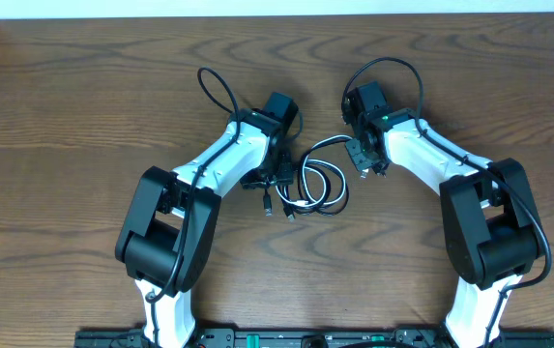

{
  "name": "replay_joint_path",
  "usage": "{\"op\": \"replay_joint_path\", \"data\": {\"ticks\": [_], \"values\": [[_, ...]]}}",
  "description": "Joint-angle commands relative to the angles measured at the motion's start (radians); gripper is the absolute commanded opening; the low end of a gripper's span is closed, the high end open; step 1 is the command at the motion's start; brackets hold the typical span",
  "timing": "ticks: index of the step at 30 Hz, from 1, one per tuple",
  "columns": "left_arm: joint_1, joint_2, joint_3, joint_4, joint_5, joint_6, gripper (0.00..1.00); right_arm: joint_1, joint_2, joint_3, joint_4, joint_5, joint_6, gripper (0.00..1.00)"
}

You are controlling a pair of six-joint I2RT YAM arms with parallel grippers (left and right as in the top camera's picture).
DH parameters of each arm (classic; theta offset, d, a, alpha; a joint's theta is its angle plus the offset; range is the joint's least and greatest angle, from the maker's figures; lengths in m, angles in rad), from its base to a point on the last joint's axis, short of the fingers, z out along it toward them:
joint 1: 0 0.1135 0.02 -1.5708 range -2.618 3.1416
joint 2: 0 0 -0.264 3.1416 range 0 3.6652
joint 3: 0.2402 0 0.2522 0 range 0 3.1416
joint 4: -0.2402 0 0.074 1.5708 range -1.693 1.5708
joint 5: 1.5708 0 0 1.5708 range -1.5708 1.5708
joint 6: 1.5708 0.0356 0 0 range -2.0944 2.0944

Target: Untangle cables

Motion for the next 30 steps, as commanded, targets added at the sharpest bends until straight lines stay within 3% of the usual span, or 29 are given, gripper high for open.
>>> {"op": "replay_joint_path", "data": {"ticks": [1, 22, 30], "values": [[-0.004, 0.014, 0.011, -0.002, 0.015, 0.002, 0.57, 0.005, 0.061, -0.031, -0.01, -0.005, -0.006, 0.22], [-0.036, 0.035, -0.023, -0.005, -0.045, 0.034, 0.56, 0.005, 0.061, -0.031, -0.012, -0.005, -0.006, 0.22], [-0.036, 0.036, -0.023, -0.06, -0.045, 0.177, 0.48, 0.005, 0.061, -0.031, -0.012, -0.005, -0.006, 0.22]]}}
